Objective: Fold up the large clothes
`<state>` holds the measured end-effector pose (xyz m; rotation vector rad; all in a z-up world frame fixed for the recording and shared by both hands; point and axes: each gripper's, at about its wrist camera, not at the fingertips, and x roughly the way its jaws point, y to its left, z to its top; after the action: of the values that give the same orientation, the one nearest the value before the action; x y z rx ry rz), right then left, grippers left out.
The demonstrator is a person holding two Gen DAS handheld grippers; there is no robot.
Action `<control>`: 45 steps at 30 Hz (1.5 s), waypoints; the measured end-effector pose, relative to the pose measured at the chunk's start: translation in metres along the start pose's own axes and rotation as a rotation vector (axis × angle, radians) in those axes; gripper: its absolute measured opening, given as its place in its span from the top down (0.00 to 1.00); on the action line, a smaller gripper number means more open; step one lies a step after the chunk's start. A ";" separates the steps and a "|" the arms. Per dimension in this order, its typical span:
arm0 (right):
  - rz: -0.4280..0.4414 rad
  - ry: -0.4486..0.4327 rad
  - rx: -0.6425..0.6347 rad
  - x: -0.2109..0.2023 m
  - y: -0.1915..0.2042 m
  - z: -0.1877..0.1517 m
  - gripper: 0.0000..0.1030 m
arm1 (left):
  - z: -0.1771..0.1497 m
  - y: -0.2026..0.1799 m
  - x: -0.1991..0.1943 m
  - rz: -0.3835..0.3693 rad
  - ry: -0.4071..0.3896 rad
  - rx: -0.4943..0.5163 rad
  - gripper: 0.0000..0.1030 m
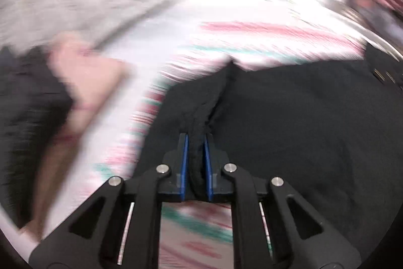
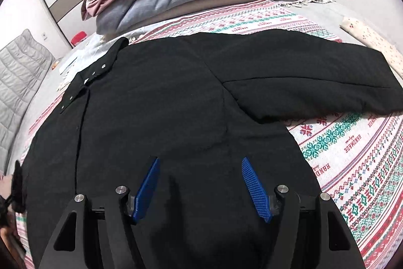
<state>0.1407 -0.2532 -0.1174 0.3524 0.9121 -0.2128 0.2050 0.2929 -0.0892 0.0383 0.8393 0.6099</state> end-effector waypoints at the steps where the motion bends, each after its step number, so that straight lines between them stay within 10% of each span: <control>1: -0.002 0.001 -0.001 -0.002 -0.005 0.001 0.34 | 0.009 0.018 -0.005 0.101 -0.011 -0.041 0.86; 5: -0.013 -0.006 -0.007 -0.010 -0.011 0.001 0.34 | 0.033 0.075 -0.030 0.397 -0.108 -0.182 0.67; 7: -0.010 -0.009 -0.007 -0.017 -0.016 -0.002 0.34 | 0.038 0.089 -0.043 0.401 -0.128 -0.235 0.45; 13: 0.035 0.008 -0.024 -0.018 -0.004 0.003 0.34 | 0.040 0.039 -0.052 0.049 -0.085 -0.207 0.22; 20: 0.174 0.041 -0.146 -0.019 0.043 0.035 0.34 | 0.043 -0.110 -0.039 -0.395 0.124 -0.085 0.21; 26: 0.355 0.009 -0.167 0.009 0.100 0.099 0.34 | 0.050 -0.224 -0.027 -0.651 0.137 -0.108 0.21; 34: 0.445 0.034 -0.111 0.123 0.145 0.153 0.39 | 0.016 -0.286 -0.002 -0.788 0.031 -0.166 0.21; 36: 0.478 0.051 -0.046 0.154 0.146 0.163 0.49 | 0.016 -0.281 -0.006 -0.836 0.012 -0.180 0.21; 38: 0.559 0.076 0.012 0.173 0.150 0.169 0.84 | 0.017 -0.277 -0.006 -0.906 0.001 -0.196 0.21; 43: 0.719 -0.016 0.099 0.164 0.133 0.172 0.90 | 0.016 -0.270 0.000 -0.955 0.032 -0.226 0.21; 45: 0.600 0.021 0.184 0.177 0.100 0.161 0.92 | 0.016 -0.274 -0.002 -0.948 0.031 -0.209 0.21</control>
<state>0.3973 -0.2286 -0.1479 0.7817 0.7718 0.2618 0.3501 0.0678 -0.1495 -0.5349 0.7180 -0.2012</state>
